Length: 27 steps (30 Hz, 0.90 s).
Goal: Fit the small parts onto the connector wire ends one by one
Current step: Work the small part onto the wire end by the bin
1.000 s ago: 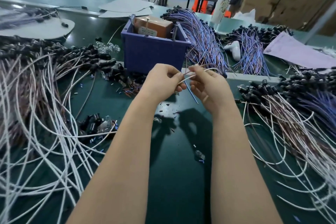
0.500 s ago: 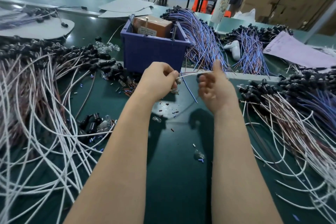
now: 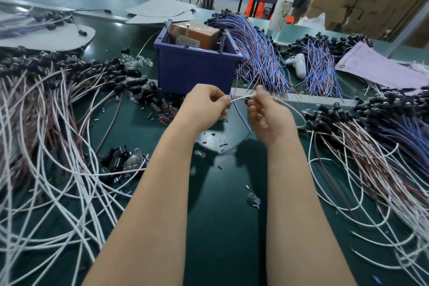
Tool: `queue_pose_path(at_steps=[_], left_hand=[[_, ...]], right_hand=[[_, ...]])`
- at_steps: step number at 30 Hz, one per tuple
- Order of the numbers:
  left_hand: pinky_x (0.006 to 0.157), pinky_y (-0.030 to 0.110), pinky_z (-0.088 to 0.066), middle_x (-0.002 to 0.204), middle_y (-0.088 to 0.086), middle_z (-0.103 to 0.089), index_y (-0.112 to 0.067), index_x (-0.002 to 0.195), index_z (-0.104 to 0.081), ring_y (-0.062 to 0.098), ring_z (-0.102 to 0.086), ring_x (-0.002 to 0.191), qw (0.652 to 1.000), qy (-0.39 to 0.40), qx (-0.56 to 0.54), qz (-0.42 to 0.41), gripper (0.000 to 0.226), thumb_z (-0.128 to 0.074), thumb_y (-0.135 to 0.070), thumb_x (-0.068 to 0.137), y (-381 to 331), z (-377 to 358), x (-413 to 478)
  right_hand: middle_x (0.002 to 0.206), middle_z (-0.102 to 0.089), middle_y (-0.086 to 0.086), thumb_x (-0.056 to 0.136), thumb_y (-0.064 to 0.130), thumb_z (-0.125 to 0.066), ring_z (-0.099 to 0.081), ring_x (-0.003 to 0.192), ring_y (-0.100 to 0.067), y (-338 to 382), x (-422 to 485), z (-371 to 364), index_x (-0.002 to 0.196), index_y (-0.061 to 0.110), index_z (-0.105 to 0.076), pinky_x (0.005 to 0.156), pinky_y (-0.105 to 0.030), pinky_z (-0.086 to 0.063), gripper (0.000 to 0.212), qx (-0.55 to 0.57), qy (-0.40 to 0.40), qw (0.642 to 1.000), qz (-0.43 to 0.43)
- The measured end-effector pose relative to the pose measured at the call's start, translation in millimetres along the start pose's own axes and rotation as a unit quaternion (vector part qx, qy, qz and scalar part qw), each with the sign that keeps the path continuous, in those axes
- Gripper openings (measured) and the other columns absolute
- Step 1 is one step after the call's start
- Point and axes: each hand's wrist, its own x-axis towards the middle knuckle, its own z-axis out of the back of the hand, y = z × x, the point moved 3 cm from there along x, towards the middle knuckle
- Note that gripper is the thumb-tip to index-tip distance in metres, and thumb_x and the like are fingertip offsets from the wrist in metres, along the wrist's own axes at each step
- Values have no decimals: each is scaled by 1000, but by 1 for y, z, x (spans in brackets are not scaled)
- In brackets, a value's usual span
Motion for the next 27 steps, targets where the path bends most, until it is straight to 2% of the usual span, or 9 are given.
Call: queue_pose_path(at_steps=[3, 5, 8, 11, 16, 21, 25, 27], left_hand=[[47, 8, -34, 62, -7, -61, -15, 84, -66, -9, -47, 40, 1000, -12, -5, -1, 17, -55, -22, 95, 3, -1, 1], [47, 7, -34, 62, -8, -61, -15, 86, -66, -10, -48, 41, 1000, -15, -15, -1, 16, -55, -23, 95, 4, -2, 1], [43, 3, -32, 63, -7, -62, -15, 86, -67, -11, -48, 40, 1000, -10, -21, 0, 17, -56, -23, 95, 4, -2, 1], [41, 4, -31, 60, -7, -60, -19, 72, -64, -7, -48, 41, 1000, -2, 8, 8, 26, -56, -28, 95, 4, -2, 1], [54, 21, -38, 59, -4, -56, -23, 64, -60, 7, -48, 55, 999, 4, 28, 16, 33, -55, -34, 95, 3, -7, 2], [57, 24, -38, 62, -2, -58, -17, 68, -63, 9, -47, 56, 998, -5, 52, 44, 33, -54, -33, 96, 9, 4, 2], [60, 24, -41, 61, -5, -62, -18, 70, -61, 6, -52, 57, 998, -12, 25, 53, 28, -55, -28, 96, 10, 0, 3], [69, 26, -48, 64, -5, -65, -19, 72, -60, 8, -60, 63, 998, -16, -8, 55, 25, -54, -24, 96, 11, -4, 2]], right_hand=[[53, -64, 2, 91, 14, -62, -54, 44, -2, -3, -3, -12, 79, 5, -60, 45, -12, -46, 15, -98, 101, 990, -3], [54, -65, 1, 92, 10, -60, -55, 45, -2, -3, -4, -14, 80, 2, -60, 47, -12, -47, 14, -102, 114, 988, 14], [50, -62, 2, 94, 8, -57, -54, 43, -2, -1, -4, -11, 77, 3, -59, 47, -12, -47, 18, -56, 72, 995, 51], [48, -61, 3, 94, 7, -57, -54, 42, -3, 0, -3, -10, 72, 4, -59, 47, -12, -47, 22, -30, 48, 995, 77], [48, -60, 3, 94, 8, -56, -53, 42, -3, -2, -1, -10, 73, 3, -59, 47, -12, -47, 22, -28, 35, 994, 97], [47, -60, 6, 94, 10, -57, -55, 43, -2, 5, 5, 7, 74, 5, -57, 49, -13, -48, 21, -1, -24, 994, 107], [47, -61, 5, 94, 11, -58, -55, 42, -2, 1, 3, 2, 73, 6, -58, 47, -12, -47, 21, -9, 1, 996, 85], [47, -61, 5, 93, 11, -60, -54, 41, -2, -1, 1, -1, 73, 6, -60, 45, -12, -47, 20, -27, 14, 998, 56]])
